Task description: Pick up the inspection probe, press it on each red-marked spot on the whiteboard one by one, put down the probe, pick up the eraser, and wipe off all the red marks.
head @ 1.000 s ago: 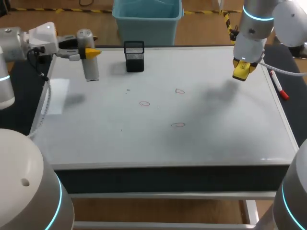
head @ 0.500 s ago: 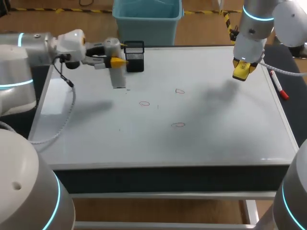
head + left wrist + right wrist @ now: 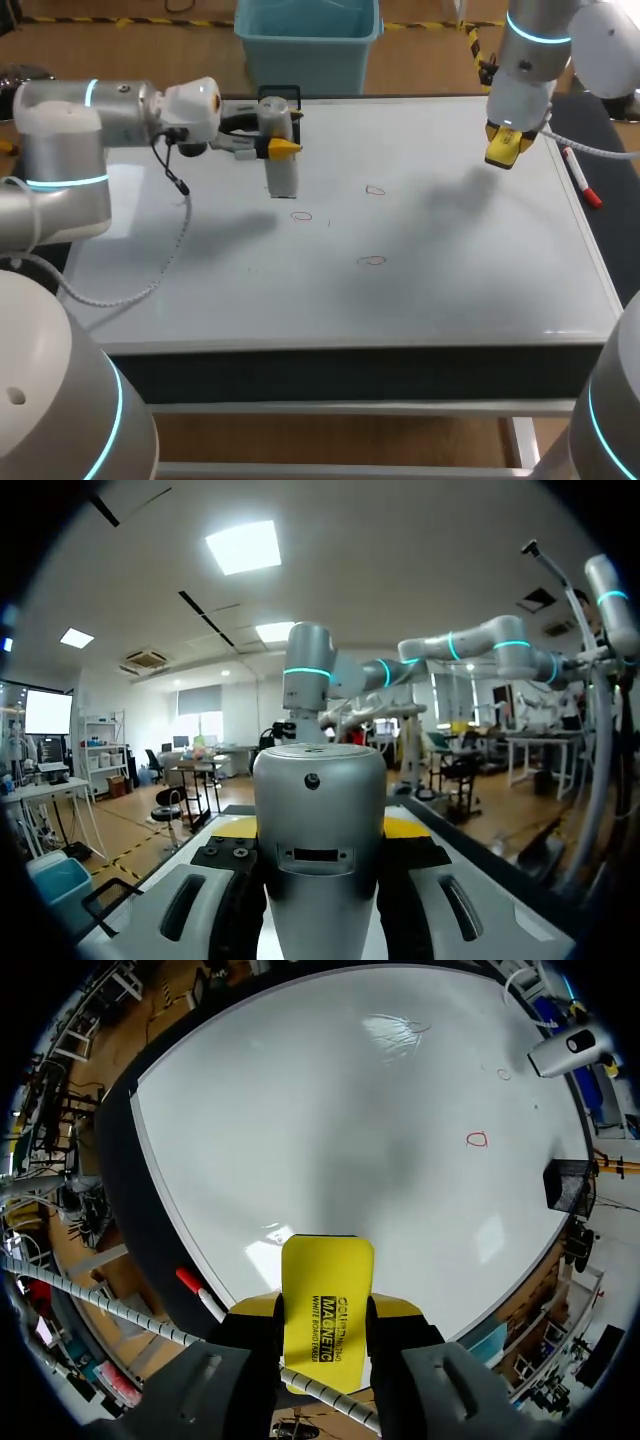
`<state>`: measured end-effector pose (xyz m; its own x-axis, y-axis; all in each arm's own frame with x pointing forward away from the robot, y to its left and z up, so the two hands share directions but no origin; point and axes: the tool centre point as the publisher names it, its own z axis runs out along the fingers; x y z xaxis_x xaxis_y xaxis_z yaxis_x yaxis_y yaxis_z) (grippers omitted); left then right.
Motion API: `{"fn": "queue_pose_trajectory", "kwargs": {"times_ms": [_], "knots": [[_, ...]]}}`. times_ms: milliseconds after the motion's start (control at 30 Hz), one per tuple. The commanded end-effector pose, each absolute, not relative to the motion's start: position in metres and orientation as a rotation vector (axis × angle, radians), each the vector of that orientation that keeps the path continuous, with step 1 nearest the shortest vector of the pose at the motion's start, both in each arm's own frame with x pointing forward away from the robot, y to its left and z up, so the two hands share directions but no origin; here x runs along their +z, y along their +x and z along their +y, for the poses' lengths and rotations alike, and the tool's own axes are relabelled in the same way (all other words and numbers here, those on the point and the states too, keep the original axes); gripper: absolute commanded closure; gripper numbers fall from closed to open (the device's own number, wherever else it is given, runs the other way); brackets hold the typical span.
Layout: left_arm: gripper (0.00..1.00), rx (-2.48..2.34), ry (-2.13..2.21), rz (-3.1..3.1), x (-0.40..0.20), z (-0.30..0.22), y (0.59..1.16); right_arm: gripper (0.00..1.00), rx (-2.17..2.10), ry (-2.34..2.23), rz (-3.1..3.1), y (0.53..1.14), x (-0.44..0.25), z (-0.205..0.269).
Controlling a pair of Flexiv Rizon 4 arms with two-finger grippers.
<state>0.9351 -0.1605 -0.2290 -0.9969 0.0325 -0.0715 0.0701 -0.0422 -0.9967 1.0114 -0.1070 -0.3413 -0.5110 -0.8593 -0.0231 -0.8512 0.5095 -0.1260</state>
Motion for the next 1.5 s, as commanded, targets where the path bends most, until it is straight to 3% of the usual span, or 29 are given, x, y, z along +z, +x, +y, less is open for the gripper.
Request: {"fn": "queue_pose_trajectory", "kwargs": {"times_ms": [33, 1500], "knots": [[1.00, -2.246, 0.106, 2.138, -0.237, -0.172, 0.933, 1.00, -0.156, -1.512, 2.657, 1.011, -0.340, -0.108], [1.00, -2.248, 0.049, 2.188, -0.281, -0.190, 0.944, 1.00, -0.156, -1.512, 2.657, 1.011, -0.340, -0.108]]}}
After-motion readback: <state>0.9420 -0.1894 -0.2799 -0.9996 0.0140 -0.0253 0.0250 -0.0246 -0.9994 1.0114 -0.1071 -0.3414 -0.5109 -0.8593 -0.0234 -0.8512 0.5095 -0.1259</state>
